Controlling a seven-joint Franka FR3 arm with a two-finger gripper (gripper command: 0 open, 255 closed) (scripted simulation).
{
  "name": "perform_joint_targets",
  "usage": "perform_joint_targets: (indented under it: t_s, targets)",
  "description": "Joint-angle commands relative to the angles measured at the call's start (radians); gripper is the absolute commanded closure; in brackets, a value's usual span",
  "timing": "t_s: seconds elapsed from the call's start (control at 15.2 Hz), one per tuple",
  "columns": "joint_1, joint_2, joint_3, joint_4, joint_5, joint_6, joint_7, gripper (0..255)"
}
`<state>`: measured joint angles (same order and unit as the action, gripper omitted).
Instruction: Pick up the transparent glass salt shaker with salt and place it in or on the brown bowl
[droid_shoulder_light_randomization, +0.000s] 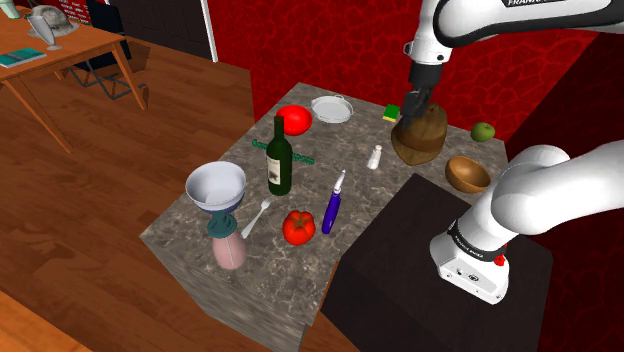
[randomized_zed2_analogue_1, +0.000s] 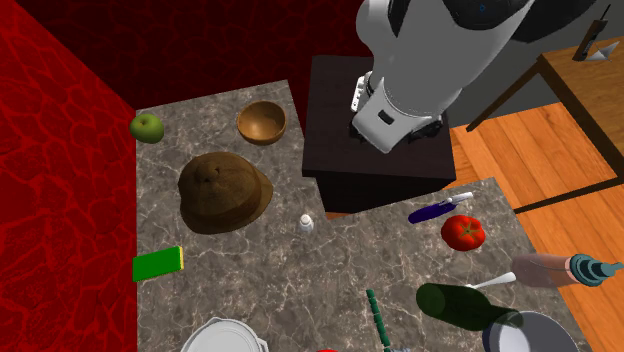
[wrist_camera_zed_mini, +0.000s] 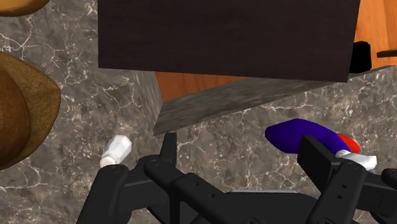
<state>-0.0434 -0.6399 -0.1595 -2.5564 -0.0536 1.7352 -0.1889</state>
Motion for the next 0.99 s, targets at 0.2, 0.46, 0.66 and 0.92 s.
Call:
perform_joint_targets:
  t_s: [0.2,0.46,0.66,0.92]
  targets:
    - [-0.018,0.159,-0.061,-0.012,-0.029,0.176,-0.060,0]
    - [-0.029,0.301,-0.110,0.003,-0.036,0.305,-0.113,0]
    - [-0.034,0.417,-0.143,0.030,-0.026,0.396,-0.158,0]
    - [-0.042,0.581,-0.179,0.085,0.013,0.503,-0.229,0]
